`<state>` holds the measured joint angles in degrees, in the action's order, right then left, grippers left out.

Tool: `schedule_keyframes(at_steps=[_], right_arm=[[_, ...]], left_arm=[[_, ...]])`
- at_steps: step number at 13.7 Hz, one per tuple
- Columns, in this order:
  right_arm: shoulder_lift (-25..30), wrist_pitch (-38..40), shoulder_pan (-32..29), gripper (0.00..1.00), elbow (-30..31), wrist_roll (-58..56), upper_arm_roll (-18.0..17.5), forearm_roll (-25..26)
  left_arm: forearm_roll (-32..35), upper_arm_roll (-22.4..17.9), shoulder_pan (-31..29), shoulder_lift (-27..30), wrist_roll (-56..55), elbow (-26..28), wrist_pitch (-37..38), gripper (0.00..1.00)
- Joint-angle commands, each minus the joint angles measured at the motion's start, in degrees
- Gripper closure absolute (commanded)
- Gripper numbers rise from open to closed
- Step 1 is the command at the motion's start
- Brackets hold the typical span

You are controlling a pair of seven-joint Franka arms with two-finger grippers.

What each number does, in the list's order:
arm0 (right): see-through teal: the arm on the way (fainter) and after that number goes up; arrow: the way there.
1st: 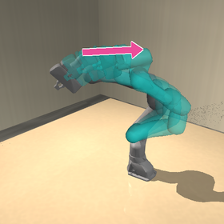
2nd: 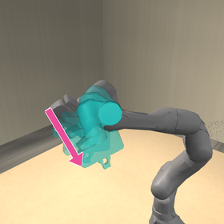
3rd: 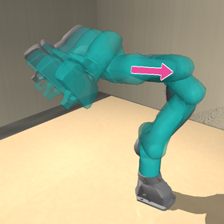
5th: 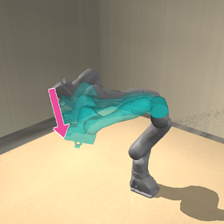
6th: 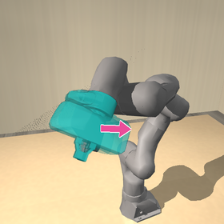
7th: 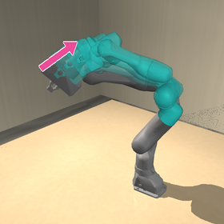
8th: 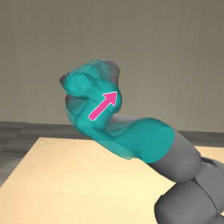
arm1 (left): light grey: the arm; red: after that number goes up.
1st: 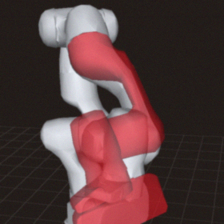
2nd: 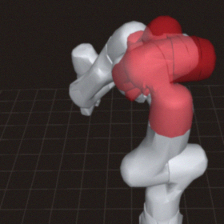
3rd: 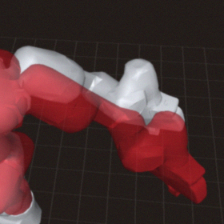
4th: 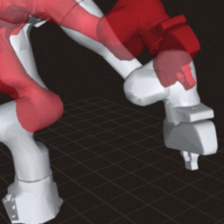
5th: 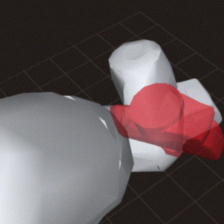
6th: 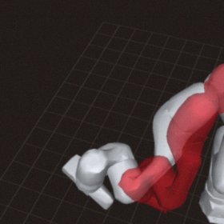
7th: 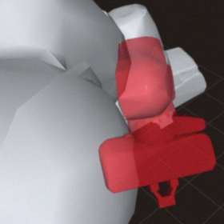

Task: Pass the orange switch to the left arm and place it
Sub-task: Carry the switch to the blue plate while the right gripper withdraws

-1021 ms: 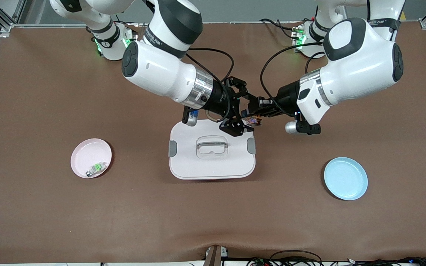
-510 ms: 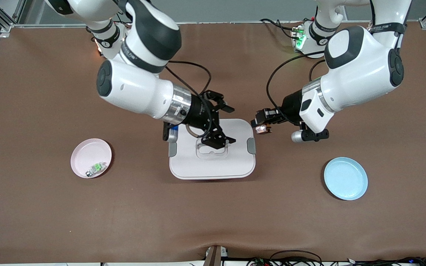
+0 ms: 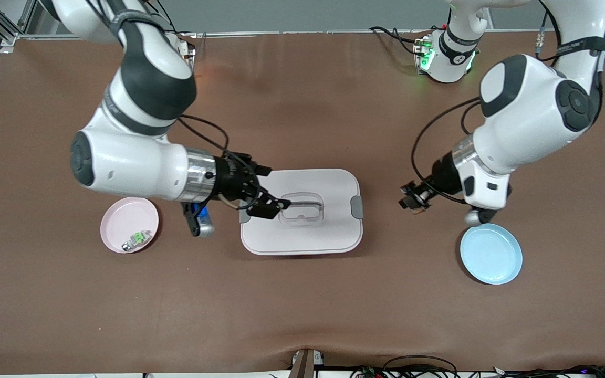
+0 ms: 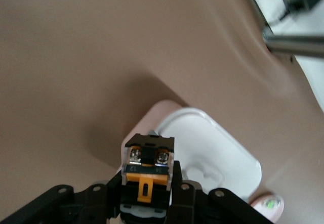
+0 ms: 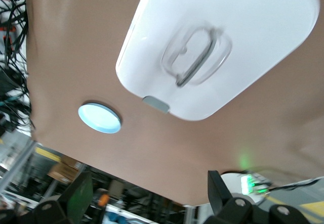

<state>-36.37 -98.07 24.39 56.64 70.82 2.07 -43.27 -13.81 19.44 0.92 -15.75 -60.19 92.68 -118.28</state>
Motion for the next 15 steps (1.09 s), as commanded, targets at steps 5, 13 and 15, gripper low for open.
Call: schedule_keyframes(at_steps=[5, 13, 15], right_arm=[[3.1, 6.4, -3.9, 0.0, -0.2, -26.8, -0.7, 21.0], [5.9, 10.7, -7.7, 0.0, 0.1, -61.3, -0.5, 39.0], [6.9, 12.4, -9.9, 0.0, 0.1, -68.0, -0.5, 40.9]], left_arm=[[16.5, -4.9, -1.7, -4.5, -23.0, -0.8, 0.8, 1.0], [18.4, -14.3, -1.5, -10.8, -25.7, -2.1, 0.7, 1.0], [18.4, -16.2, -1.5, -12.8, -26.4, -3.0, 0.3, 1.0]])
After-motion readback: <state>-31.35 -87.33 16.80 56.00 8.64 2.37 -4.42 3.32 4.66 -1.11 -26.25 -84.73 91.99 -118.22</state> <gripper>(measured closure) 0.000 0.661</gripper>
